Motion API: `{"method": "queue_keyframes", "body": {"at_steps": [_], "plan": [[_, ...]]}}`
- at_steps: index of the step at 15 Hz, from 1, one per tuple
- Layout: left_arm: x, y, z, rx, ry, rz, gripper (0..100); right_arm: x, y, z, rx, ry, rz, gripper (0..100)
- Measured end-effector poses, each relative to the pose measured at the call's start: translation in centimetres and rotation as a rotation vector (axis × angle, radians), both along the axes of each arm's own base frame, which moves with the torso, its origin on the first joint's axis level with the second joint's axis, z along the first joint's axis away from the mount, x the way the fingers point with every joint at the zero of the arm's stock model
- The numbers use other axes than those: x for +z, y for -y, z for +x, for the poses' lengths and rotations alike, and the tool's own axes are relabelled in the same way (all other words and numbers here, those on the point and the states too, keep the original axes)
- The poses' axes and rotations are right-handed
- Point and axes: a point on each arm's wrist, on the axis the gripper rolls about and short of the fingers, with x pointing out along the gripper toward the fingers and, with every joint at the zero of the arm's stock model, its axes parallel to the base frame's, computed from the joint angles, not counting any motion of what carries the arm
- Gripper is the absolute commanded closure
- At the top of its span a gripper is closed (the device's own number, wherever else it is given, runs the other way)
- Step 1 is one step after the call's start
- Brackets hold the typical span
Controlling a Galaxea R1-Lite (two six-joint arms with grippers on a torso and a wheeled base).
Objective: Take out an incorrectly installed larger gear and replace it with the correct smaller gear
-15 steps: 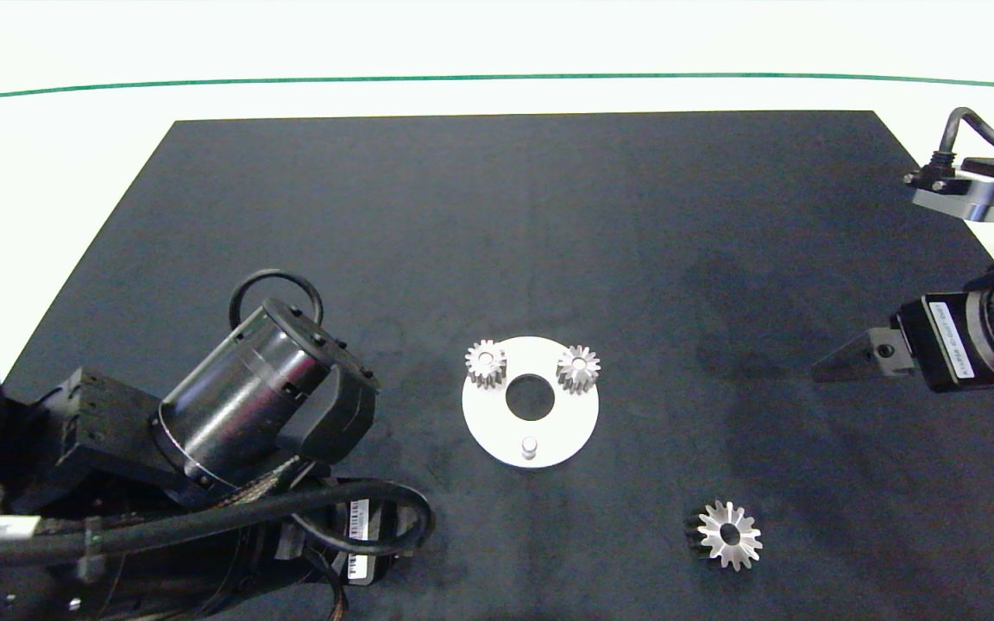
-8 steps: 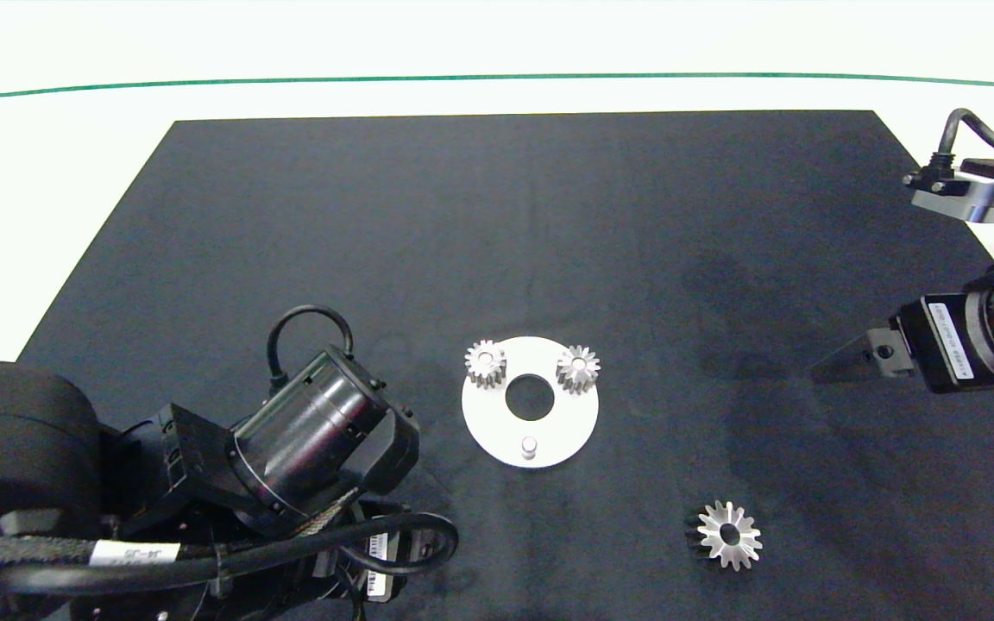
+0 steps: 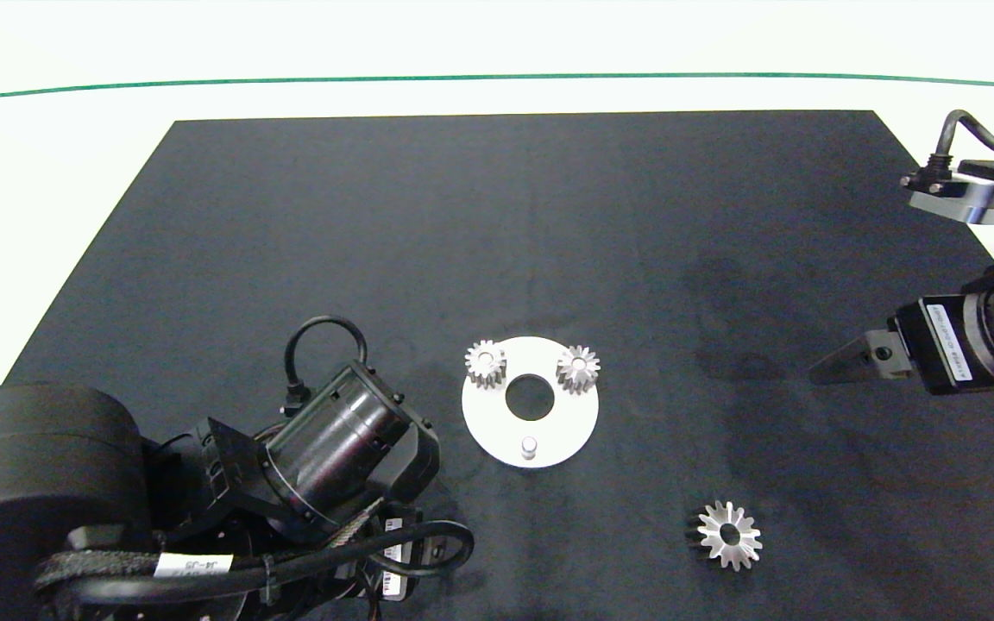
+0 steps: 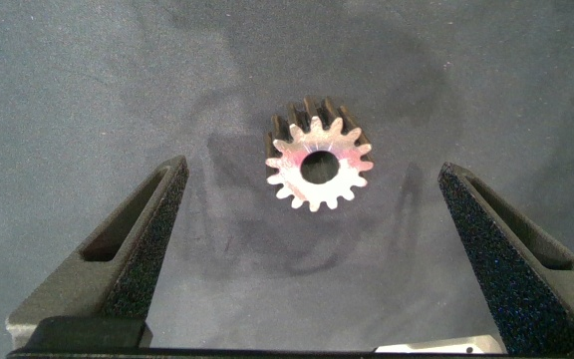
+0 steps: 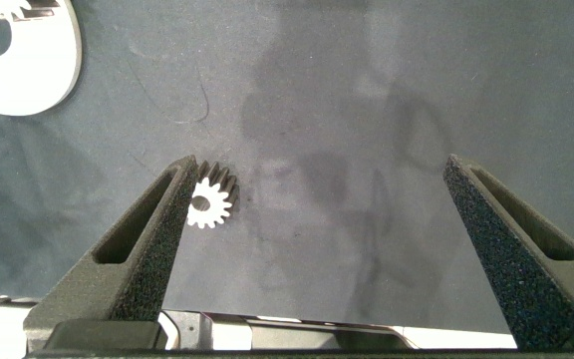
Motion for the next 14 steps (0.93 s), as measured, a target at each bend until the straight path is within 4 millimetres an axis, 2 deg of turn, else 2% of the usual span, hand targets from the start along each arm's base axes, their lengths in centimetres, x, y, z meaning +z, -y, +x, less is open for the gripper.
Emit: {"method": "queue_keyframes", "body": {"at_steps": [7,14], "plan": [[-0.8,0.5,0.4,0.001,-0.003,0.006,1,-0.1,-0.3,-0.1,0.012,-0.003,0.001,0],[-1.1,0.6,0.5,0.001,-0.011,0.016,16,-0.1,-0.5,-0.1,0.023,-0.004,0.002,0]]}}
